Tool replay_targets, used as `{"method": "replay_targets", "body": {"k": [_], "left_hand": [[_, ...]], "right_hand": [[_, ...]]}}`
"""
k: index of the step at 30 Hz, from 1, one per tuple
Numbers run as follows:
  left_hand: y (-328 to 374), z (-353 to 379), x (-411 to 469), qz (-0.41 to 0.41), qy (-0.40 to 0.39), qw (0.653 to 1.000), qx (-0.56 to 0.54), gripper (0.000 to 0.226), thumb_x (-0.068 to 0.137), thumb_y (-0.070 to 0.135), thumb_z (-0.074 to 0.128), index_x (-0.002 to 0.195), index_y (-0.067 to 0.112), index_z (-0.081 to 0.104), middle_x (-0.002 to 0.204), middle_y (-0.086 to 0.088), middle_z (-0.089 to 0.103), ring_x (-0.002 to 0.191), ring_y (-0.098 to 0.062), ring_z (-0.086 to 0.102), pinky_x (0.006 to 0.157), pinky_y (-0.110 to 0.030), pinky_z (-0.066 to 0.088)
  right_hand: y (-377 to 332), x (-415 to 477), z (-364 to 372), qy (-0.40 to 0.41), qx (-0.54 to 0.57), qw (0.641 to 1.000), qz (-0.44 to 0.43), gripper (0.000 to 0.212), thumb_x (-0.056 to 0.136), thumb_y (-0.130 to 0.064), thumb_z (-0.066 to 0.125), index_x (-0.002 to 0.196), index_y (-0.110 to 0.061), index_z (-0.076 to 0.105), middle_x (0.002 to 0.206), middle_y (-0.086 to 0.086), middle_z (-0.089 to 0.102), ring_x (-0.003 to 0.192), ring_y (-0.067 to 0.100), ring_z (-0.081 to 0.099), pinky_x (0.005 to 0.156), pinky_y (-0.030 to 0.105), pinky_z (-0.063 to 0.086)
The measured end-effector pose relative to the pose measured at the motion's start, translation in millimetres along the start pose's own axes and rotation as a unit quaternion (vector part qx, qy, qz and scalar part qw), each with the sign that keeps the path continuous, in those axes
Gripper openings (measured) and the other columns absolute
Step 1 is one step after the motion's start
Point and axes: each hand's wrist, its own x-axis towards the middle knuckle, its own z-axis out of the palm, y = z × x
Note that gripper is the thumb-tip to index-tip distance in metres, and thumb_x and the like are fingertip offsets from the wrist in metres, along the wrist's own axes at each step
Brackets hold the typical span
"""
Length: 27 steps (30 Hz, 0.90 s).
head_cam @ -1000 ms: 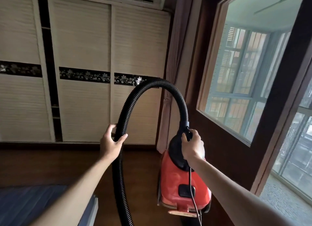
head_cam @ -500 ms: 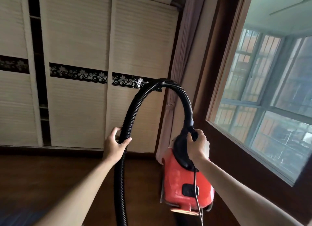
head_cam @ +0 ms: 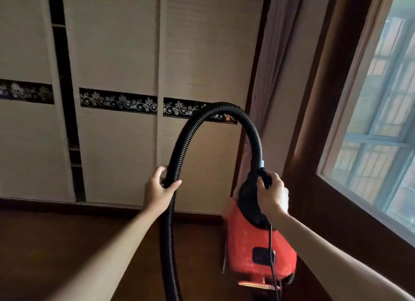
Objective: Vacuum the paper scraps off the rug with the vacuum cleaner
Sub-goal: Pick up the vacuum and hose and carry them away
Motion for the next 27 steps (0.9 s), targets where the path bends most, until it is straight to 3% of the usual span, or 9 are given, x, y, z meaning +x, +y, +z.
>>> {"method": "replay_targets", "body": {"k": [4,9,15,24,27], "left_hand": [[-17.9,36.4,49.1,-0.002,0.005,1.000,0.017,0.037,0.078,0.024,0.082,0.108,0.021,0.060,0.076,-0.005,0.068,0.064,-0.022,0.063,0.053,-0.027,0.045],[-45.2,56.3,100.1,-0.014,0.026,0.999,0.036,0.036,0.079,0.023,0.082,0.106,0.020,0.059,0.074,-0.001,0.064,0.060,-0.014,0.058,0.049,-0.017,0.037],[-86.5,70.0,168.6,-0.021,0.016,0.999,0.042,0.033,0.081,0.024,0.080,0.103,0.024,0.056,0.073,0.010,0.061,0.062,-0.005,0.058,0.052,-0.019,0.039],[-177.0,122.9,306.3,0.027,-0.032,0.999,0.034,0.035,0.078,0.025,0.082,0.105,0.020,0.059,0.072,-0.001,0.066,0.062,-0.017,0.063,0.055,-0.028,0.049],[-205.0,146.9,350.6,0.040,-0.053,0.998,0.019,0.037,0.079,0.024,0.082,0.107,0.017,0.060,0.074,0.000,0.067,0.062,-0.016,0.063,0.054,-0.025,0.047]], "right_hand": [[6.5,53.2,43.3,-0.012,0.011,1.000,0.014,0.025,0.095,-0.032,0.056,0.117,-0.020,0.059,0.085,-0.002,0.060,0.079,0.025,0.062,0.070,0.035,0.053],[7.9,103.4,96.7,-0.040,0.013,0.999,0.001,0.025,0.096,-0.030,0.055,0.117,-0.018,0.057,0.091,0.002,0.061,0.086,0.028,0.062,0.071,0.035,0.050],[12.8,158.6,166.0,-0.042,0.011,0.999,-0.002,0.028,0.094,-0.031,0.057,0.120,-0.021,0.059,0.102,0.011,0.068,0.090,0.031,0.062,0.075,0.035,0.050],[11.8,249.5,276.9,-0.007,-0.003,1.000,0.029,0.028,0.094,-0.032,0.056,0.119,-0.021,0.060,0.097,0.006,0.062,0.085,0.028,0.058,0.074,0.036,0.050],[8.6,278.7,310.2,0.017,-0.026,0.999,0.039,0.026,0.093,-0.036,0.056,0.115,-0.023,0.059,0.096,0.006,0.062,0.090,0.032,0.063,0.079,0.044,0.055]]}}
